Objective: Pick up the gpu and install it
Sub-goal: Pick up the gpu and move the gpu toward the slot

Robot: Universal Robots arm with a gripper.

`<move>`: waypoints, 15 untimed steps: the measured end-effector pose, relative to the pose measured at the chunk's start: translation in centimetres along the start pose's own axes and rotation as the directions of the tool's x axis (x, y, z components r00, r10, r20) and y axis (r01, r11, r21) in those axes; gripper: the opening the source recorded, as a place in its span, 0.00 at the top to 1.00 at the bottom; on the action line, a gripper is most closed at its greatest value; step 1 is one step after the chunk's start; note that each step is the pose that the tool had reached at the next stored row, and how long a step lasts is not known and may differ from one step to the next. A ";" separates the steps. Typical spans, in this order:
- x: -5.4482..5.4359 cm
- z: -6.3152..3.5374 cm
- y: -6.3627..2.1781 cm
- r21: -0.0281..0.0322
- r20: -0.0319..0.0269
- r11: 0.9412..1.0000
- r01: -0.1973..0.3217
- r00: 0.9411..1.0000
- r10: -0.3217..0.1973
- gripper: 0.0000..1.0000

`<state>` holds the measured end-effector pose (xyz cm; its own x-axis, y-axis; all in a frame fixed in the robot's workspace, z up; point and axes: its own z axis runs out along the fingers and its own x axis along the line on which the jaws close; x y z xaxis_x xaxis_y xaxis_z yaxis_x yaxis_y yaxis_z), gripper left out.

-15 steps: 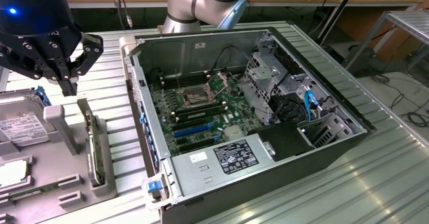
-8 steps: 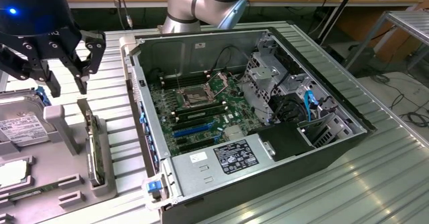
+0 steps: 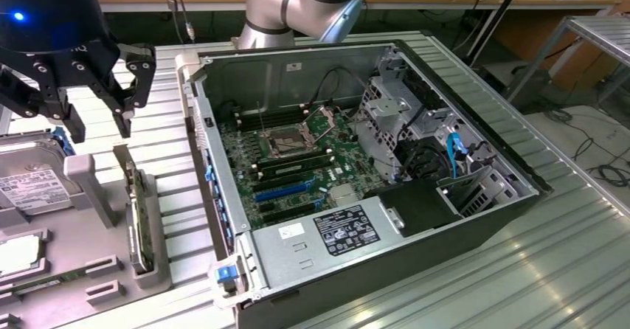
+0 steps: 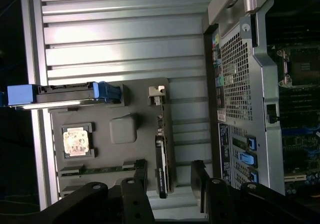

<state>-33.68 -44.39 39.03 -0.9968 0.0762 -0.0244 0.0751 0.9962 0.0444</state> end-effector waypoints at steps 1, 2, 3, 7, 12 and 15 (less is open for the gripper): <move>0.0 0.02 0.00 0.000 0.000 1.000 0.000 1.000 0.000 0.52; 0.0 0.06 0.00 0.000 0.000 1.000 0.000 1.000 0.000 0.52; 0.0 0.09 0.00 0.000 0.000 1.000 0.000 1.000 0.000 0.52; 0.0 0.35 -0.01 0.000 0.000 1.000 0.000 1.000 0.000 0.52; 0.0 0.68 -0.03 0.000 0.000 1.000 0.000 1.000 0.000 0.52; 0.0 0.84 -0.04 0.000 0.000 1.000 0.000 1.000 0.000 0.52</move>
<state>-33.68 -44.39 38.18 -0.9968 0.0762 -0.0245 0.0751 0.9962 0.0445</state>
